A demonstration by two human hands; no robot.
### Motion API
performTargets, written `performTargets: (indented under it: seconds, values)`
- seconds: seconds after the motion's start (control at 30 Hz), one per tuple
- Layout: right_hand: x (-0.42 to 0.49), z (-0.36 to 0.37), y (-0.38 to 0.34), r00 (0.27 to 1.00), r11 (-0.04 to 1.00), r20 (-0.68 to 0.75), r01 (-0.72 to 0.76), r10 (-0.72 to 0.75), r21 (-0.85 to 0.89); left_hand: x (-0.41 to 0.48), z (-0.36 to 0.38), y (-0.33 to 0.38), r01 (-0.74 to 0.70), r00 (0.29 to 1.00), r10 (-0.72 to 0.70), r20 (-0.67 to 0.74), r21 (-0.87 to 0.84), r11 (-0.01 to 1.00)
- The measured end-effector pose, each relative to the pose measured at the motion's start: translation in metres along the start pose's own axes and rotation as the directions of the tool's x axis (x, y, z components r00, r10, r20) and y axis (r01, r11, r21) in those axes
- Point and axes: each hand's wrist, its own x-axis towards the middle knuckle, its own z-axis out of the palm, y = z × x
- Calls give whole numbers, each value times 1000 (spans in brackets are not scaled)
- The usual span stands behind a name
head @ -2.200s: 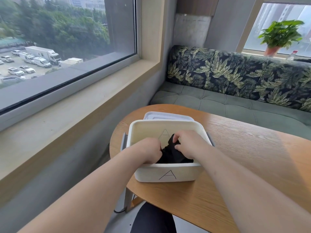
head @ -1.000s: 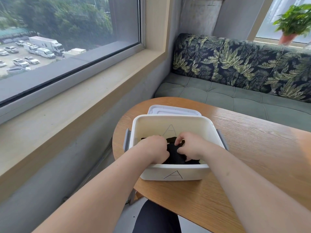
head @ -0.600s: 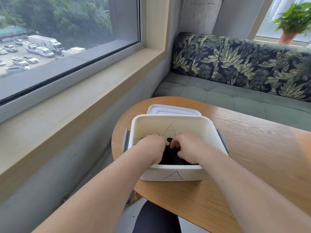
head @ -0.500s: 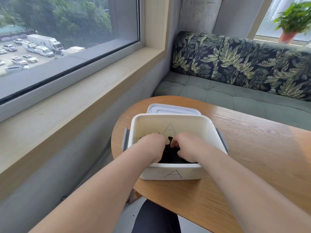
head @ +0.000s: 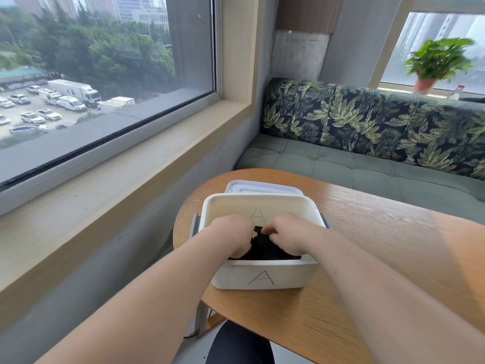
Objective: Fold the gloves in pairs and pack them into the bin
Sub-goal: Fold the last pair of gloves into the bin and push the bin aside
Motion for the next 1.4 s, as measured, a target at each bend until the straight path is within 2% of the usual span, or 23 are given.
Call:
performTargets:
  seconds: [0.1,0.2,0.27,0.37,0.63,0.93,1.4]
  values:
    - [-9,1,3,993,999,-112,36,-34,14,-14,-5,-6,8,987,-13,-158,-30,1000]
    - [-16,6,10,964,998,-257,64,-62,0,-28,-2,-12,7,933,-31,-358,-69,998]
    - [-24,9,14,939,999,-342,52,-46,8,-37,3,-15,35,901,-97,-423,-151,988]
    - [-37,10,17,904,998,-427,7,19,58,-44,13,-16,70,898,-159,-411,-223,972]
    - [-45,14,27,902,995,-426,-31,70,99,-42,15,-3,62,881,-188,-435,-288,956]
    - [-58,14,65,878,988,-460,-79,132,134,-26,7,33,29,900,-127,-417,-233,972]
    - [-88,7,177,806,957,-518,-215,286,194,35,-13,133,-130,914,41,-404,-195,972]
